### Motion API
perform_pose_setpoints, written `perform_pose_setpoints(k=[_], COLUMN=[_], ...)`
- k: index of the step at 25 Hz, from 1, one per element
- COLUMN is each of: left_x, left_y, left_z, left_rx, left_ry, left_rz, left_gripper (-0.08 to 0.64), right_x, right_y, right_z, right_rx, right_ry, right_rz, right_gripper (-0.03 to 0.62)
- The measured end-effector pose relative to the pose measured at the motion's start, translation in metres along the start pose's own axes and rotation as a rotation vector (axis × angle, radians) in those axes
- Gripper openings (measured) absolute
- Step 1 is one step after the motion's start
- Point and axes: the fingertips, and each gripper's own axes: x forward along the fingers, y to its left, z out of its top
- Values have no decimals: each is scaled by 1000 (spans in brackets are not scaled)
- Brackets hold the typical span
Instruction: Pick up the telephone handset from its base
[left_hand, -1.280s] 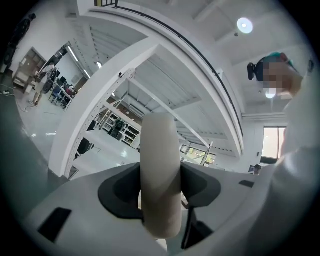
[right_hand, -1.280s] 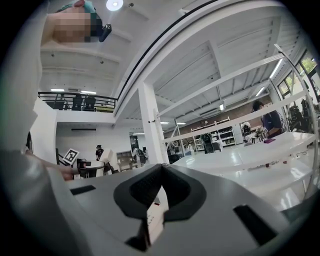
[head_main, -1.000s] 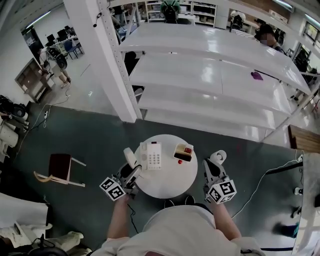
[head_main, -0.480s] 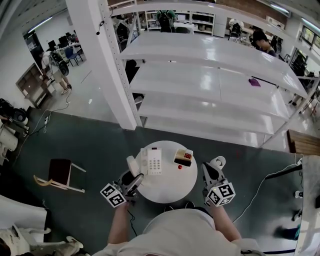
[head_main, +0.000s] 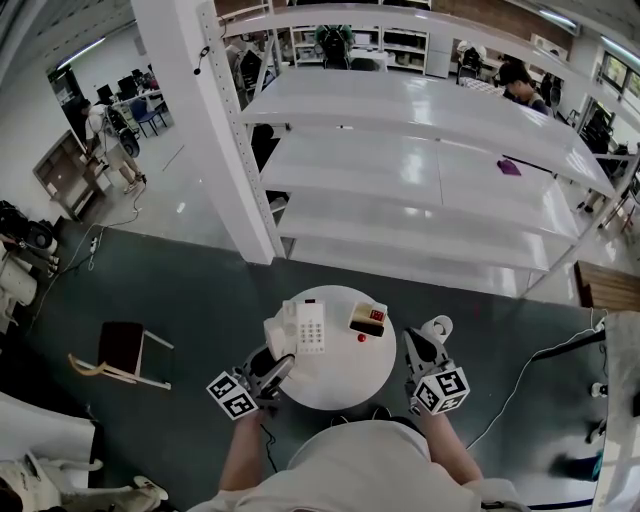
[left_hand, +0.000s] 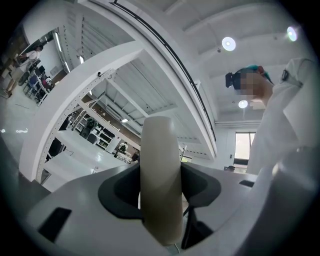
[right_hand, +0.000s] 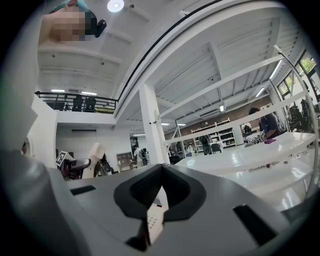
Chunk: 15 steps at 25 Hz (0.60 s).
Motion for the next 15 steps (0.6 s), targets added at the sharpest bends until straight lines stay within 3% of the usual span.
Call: perform_pose_setpoints(k=[15], left_x=[-6], left_y=[7], left_z=[-2], left_rx=[-9], left_ry=[0], left_rz=[25], left_gripper=[224], right_x=[4], right_y=[1], right_z=[-4], right_rx=[4], right_ry=[3], right_rz=[5], right_gripper=[8])
